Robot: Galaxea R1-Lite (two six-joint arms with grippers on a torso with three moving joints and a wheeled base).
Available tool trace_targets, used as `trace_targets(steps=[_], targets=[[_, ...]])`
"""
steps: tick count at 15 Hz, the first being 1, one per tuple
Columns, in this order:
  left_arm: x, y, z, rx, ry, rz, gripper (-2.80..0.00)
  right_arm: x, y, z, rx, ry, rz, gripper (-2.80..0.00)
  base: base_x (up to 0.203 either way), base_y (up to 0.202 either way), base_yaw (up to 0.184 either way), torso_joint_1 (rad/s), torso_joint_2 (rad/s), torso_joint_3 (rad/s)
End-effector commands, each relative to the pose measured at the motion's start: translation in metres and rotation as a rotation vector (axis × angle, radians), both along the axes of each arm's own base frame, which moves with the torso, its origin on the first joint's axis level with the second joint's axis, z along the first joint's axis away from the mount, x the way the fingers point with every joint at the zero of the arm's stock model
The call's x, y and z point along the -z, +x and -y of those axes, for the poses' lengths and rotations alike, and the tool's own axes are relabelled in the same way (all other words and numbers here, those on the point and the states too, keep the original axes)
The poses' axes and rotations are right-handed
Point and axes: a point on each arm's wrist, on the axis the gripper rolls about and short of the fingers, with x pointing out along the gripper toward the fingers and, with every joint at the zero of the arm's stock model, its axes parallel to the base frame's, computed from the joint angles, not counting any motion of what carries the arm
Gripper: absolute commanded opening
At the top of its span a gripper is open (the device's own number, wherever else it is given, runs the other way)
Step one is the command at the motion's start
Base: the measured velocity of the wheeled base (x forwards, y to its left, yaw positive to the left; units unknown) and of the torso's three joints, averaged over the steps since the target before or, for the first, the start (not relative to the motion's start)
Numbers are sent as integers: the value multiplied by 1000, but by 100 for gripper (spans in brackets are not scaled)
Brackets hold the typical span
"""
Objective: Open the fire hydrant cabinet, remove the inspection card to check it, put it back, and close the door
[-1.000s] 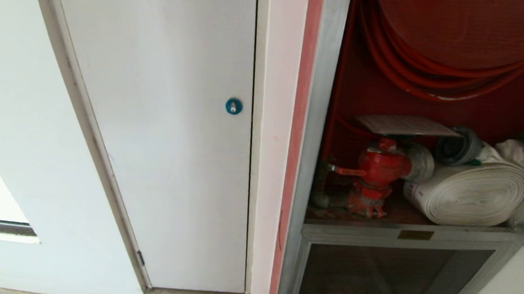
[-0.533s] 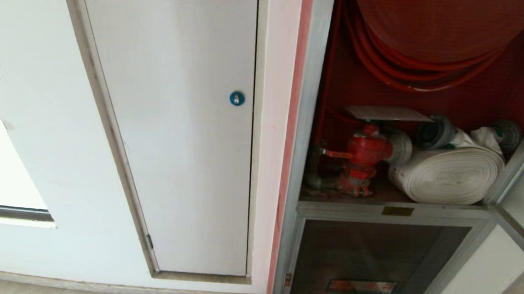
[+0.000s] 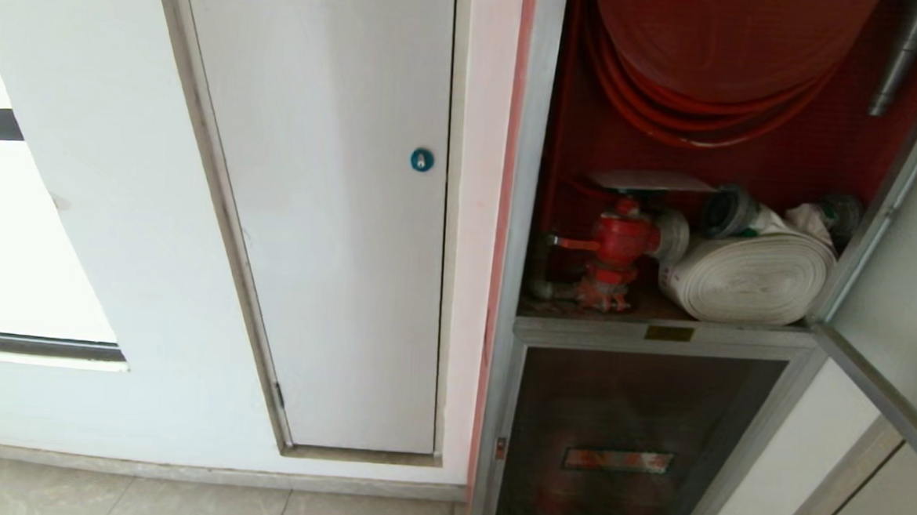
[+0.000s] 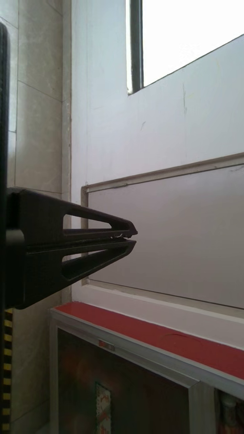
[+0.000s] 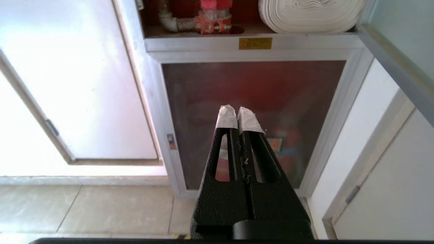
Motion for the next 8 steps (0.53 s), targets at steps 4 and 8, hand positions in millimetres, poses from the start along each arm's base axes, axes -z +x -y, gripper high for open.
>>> trace_targets(steps=[4, 8], targets=[[2, 0, 0, -1, 0, -6, -280, 0, 0, 0, 0, 0, 0, -280, -195, 0, 1, 6, 4, 4], [2, 0, 0, -1, 0, -5, -280, 0, 0, 0, 0, 0, 1, -280, -199, 0, 1, 6, 4, 5]])
